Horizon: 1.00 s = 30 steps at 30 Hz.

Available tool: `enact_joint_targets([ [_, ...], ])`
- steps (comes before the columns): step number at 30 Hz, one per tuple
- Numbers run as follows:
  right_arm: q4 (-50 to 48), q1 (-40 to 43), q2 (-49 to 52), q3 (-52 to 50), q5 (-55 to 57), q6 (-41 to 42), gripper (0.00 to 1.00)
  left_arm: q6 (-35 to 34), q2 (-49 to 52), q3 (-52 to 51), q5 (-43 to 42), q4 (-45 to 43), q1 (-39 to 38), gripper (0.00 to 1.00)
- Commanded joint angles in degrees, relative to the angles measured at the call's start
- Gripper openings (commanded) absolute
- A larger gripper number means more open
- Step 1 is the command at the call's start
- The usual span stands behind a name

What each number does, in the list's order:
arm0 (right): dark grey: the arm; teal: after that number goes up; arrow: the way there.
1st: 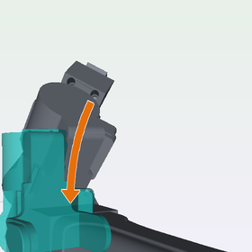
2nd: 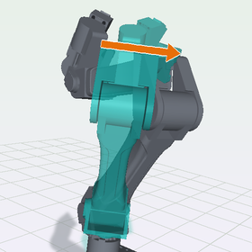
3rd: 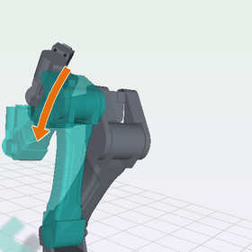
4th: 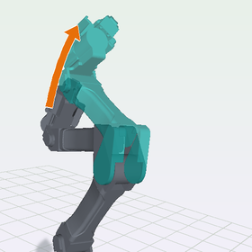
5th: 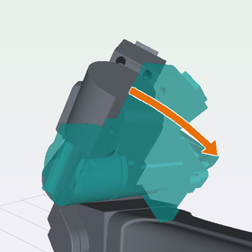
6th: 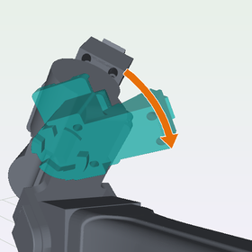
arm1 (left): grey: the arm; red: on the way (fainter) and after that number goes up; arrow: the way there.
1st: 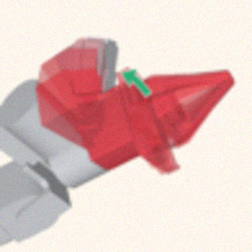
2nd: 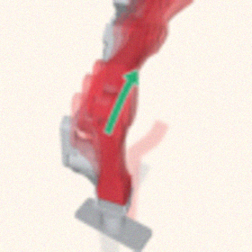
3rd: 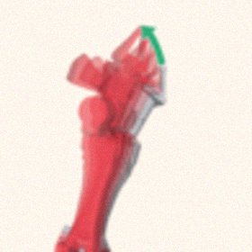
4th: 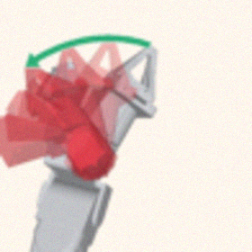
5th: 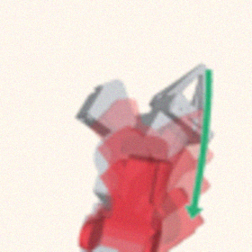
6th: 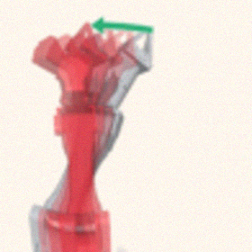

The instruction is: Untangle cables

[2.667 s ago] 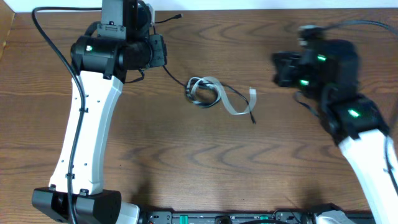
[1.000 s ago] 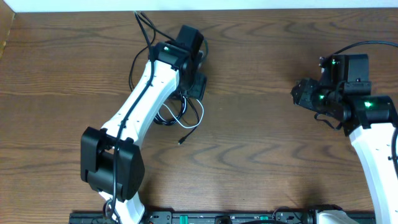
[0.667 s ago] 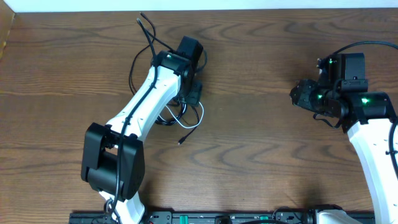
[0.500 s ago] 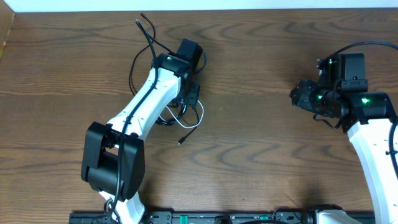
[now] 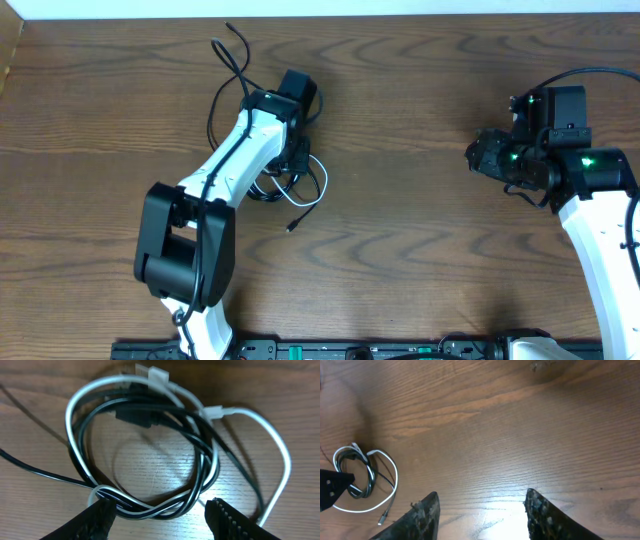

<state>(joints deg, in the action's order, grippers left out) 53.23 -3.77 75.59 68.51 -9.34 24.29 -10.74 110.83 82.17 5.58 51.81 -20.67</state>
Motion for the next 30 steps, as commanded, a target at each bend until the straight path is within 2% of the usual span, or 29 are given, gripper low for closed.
enact_joint_targets([
  [1,0.11,0.35,0.09,0.11,0.13,-0.74,0.54,-2.10,0.90,-2.51,1.16,-0.92,0.15,0.63],
  [24,0.20,0.35,0.09,0.04,0.17,-0.76,0.56,-2.32,1.49,-13.38,-0.17,-14.29,3.43,0.63],
  [27,-0.48,0.35,0.09,0.04,0.13,-0.76,0.58,-5.53,1.49,-14.16,-0.22,-15.28,5.35,0.62],
  [30,-0.72,0.35,0.09,0.04,-0.52,-0.74,0.58,-5.68,1.51,-14.19,-0.55,-15.26,6.21,0.62],
])
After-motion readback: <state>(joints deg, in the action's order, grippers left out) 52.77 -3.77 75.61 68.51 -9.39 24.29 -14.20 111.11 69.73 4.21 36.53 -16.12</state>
